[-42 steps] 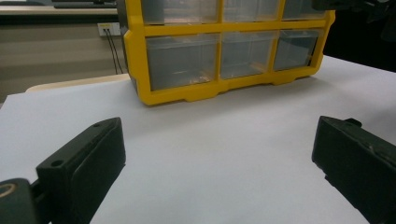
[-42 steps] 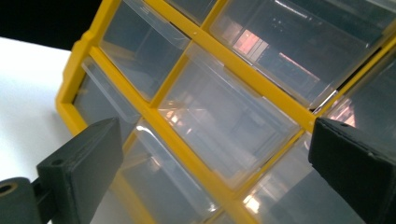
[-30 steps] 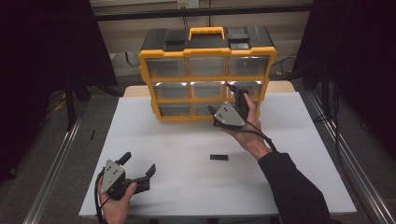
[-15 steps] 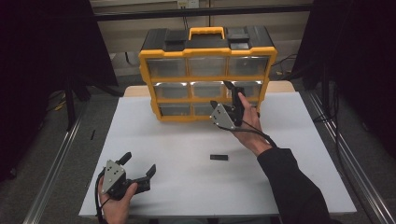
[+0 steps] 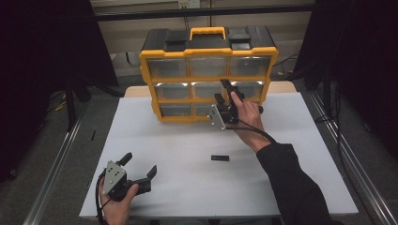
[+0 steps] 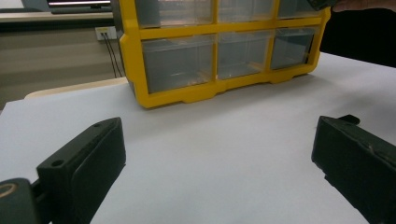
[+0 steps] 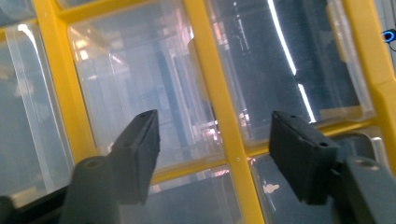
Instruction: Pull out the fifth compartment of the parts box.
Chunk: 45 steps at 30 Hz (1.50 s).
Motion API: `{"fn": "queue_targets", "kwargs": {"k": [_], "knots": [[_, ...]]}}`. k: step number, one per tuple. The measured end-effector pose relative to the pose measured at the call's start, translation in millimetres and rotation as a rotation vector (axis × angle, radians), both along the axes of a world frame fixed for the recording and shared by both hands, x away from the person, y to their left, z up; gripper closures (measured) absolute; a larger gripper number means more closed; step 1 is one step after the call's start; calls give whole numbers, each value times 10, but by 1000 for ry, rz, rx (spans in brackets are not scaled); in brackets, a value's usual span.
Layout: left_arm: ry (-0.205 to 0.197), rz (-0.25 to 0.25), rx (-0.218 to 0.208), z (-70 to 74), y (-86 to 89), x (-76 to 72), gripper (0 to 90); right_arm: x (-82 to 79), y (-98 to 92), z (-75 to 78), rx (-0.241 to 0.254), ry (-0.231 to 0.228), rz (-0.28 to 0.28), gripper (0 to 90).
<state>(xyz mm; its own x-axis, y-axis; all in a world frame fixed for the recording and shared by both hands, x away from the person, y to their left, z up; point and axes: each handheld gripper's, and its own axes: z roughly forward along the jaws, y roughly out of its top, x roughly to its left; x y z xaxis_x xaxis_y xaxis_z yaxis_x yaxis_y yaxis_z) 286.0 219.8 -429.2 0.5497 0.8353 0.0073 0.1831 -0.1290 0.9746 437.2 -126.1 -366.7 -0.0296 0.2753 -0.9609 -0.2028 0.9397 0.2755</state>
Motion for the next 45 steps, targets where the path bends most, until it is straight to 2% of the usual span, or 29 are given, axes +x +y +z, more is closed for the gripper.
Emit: {"fn": "queue_targets", "kwargs": {"k": [2, 9, 13, 19, 24, 25, 26, 27, 28, 30, 35, 41, 45], "knots": [[-3, 0, -7, 0, -6, -1, 29, 39, 12, -6, -35, -5, -19, 406], [-6, -3, -2, 2, -3, -3, 29, 82, 28, -38, -77, 1, -39, 504], [-5, -5, 4, 2, -2, -3, 29, 105, 22, -74, -83, 16, -55, 556], [-5, -6, 6, 1, -4, -4, 29, 137, 7, -89, -93, 13, -61, 595], [-6, -7, 13, 1, -2, -1, 30, 138, 16, -93, -125, -1, -67, 629], [-4, -7, 4, 0, -9, -4, 29, 141, 17, -91, -132, -7, -67, 638], [-4, -8, 5, 1, -9, -5, 29, 143, 21, -99, -157, -16, -73, 659], [-4, -8, 5, 1, -9, -5, 29, 143, 21, -99, -157, -16, -73, 659], [-5, -7, 4, 0, -11, -5, 29, 150, 20, -109, -183, -33, -72, 668], [-5, -6, 6, 0, -11, -4, 29, 147, 22, -113, -200, -40, -80, 687], [-9, -7, 23, -1, -6, -1, 29, 148, 26, -109, -208, -56, -85, 725], [-6, -7, 20, -5, -13, -1, 29, 148, 28, -105, -207, -71, -90, 792], [-7, -7, 18, -6, -10, 2, 30, 146, 34, -87, -195, -63, -91, 794]]}}
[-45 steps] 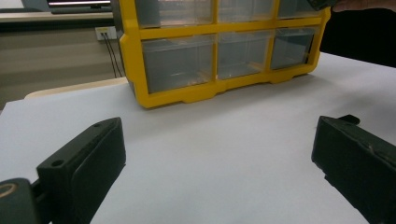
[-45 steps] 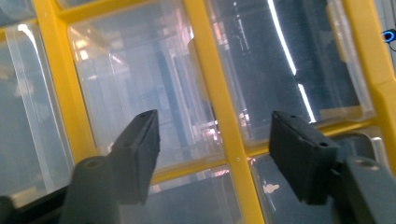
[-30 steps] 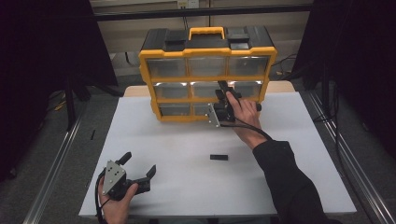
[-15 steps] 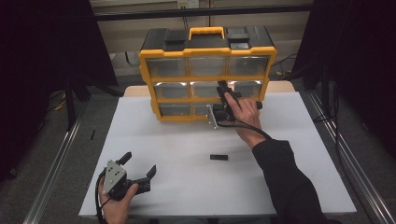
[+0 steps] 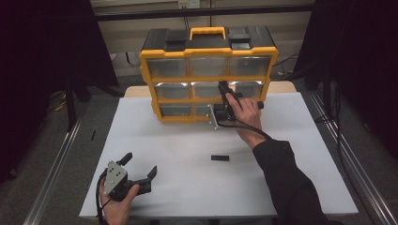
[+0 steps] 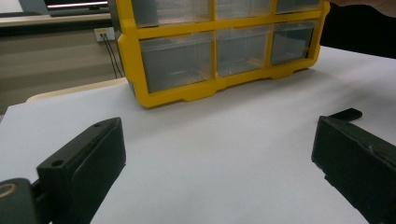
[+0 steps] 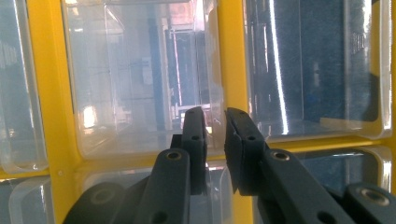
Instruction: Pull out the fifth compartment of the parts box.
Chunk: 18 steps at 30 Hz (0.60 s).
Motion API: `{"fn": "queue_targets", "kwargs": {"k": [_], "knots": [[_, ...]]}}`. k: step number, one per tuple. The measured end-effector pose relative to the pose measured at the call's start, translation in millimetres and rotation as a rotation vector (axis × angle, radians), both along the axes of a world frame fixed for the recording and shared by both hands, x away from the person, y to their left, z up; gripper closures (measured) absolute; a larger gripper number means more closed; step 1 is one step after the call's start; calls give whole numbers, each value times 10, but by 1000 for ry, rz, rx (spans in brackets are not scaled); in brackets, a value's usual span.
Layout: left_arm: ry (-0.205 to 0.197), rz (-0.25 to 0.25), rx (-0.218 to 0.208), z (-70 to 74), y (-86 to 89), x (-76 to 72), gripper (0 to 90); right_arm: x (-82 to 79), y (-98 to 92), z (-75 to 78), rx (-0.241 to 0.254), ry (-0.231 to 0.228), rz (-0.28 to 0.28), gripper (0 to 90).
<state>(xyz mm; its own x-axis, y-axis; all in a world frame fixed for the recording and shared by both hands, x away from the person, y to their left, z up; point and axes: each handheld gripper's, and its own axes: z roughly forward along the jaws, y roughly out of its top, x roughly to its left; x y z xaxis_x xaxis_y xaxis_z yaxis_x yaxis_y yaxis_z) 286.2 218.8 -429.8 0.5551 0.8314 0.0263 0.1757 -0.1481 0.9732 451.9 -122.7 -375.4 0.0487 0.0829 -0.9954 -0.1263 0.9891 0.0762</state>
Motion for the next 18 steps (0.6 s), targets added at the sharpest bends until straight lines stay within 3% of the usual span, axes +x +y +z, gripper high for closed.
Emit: {"fn": "queue_targets", "kwargs": {"k": [18], "knots": [[-10, -5, 16, 9, 7, 1, 30, -43, -8, 15, 9, 6, 23, 805]]}}
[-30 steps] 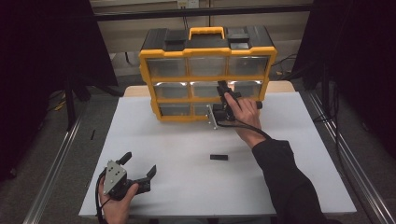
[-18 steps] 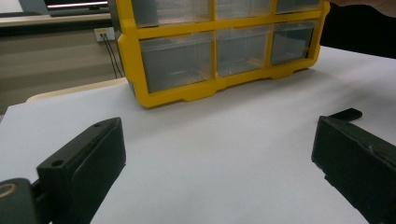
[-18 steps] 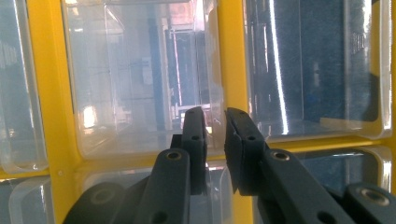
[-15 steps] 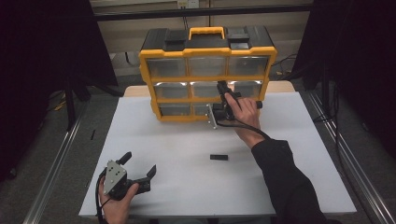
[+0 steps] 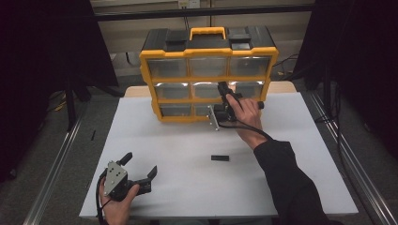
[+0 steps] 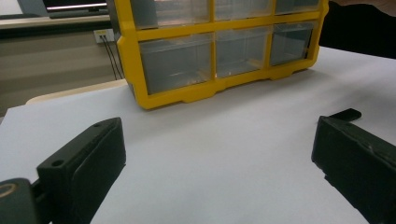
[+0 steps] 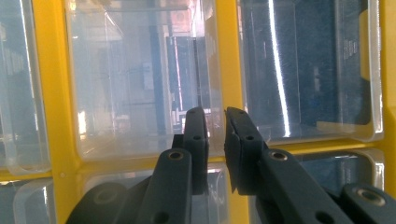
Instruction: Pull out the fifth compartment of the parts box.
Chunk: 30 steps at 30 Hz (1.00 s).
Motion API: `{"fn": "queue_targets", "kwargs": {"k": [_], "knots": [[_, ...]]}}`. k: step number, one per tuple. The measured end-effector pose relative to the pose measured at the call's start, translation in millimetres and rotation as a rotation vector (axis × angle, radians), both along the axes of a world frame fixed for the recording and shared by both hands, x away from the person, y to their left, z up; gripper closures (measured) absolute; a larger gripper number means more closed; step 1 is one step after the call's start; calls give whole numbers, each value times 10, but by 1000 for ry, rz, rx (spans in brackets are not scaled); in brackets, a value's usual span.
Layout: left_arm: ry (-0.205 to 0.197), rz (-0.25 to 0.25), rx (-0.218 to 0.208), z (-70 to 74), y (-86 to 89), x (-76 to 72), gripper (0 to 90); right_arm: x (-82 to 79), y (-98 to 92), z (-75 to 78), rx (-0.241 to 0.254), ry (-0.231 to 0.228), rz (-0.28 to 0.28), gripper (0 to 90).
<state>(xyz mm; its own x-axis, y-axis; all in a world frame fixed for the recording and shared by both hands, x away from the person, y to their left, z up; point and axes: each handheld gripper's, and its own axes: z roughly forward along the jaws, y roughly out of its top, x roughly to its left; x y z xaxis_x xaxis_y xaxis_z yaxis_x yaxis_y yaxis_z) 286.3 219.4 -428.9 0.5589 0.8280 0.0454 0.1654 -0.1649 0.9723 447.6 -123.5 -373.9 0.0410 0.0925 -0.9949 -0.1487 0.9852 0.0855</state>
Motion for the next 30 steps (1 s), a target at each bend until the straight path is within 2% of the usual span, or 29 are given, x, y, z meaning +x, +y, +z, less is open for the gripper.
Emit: {"fn": "queue_targets", "kwargs": {"k": [6, 26, 30], "knots": [[-3, 0, -10, 3, -2, -3, 29, -29, -4, 11, -10, 0, 10, 805], [-10, 13, -30, 10, -4, -11, 29, -186, -12, 12, 17, -7, 30, 802], [-1, 12, -34, 6, -8, -10, 29, -204, -19, 12, 18, -6, 32, 801]]}}
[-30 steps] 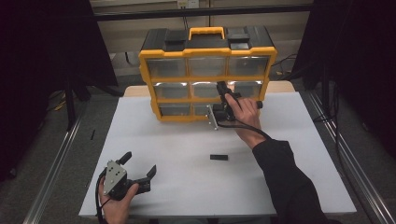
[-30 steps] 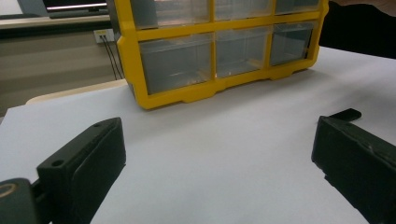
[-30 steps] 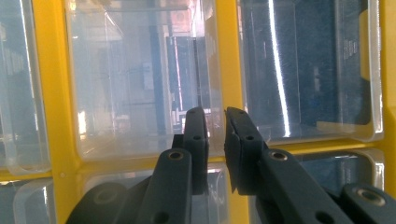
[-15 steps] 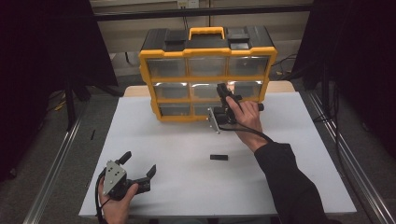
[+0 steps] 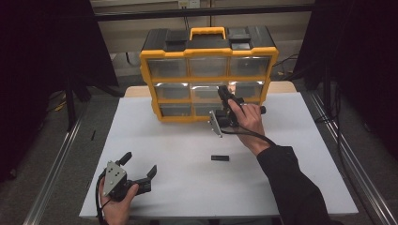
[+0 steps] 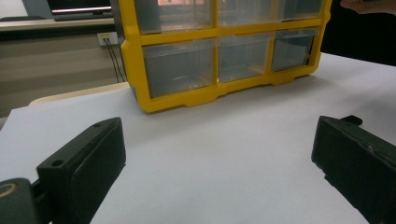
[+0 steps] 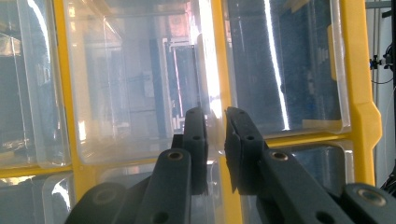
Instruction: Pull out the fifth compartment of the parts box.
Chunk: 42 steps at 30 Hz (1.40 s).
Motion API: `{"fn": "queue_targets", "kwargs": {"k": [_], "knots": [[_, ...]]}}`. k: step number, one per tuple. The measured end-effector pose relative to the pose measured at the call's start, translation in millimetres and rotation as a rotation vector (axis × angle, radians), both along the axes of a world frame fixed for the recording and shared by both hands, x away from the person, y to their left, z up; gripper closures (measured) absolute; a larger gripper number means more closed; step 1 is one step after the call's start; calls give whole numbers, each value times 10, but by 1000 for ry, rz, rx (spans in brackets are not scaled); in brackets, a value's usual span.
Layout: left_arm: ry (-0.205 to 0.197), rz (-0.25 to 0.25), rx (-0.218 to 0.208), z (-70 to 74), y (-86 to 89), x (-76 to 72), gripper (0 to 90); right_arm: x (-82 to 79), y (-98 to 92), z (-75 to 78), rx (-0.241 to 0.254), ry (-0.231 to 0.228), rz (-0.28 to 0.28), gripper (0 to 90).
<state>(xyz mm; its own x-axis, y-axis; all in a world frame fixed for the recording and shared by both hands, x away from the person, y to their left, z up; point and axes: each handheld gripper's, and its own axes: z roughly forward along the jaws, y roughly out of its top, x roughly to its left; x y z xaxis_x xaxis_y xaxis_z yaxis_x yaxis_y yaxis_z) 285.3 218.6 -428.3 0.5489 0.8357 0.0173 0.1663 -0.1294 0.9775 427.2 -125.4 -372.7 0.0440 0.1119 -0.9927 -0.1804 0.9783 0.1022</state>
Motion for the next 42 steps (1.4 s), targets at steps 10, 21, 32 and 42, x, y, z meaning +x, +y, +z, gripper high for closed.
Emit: {"fn": "queue_targets", "kwargs": {"k": [10, 21, 32, 42], "knots": [[0, 4, -7, -1, -1, 2, 30, -40, -2, -7, 12, 3, 18, 799], [3, 2, 1, 0, 1, 0, 29, -89, -10, -10, 18, 6, 21, 797], [4, 1, 3, -1, 0, 0, 30, -125, -29, -15, 26, 5, 26, 796], [-3, 0, 7, 3, 3, -2, 29, -179, -31, -33, 30, -2, 31, 795]]}}
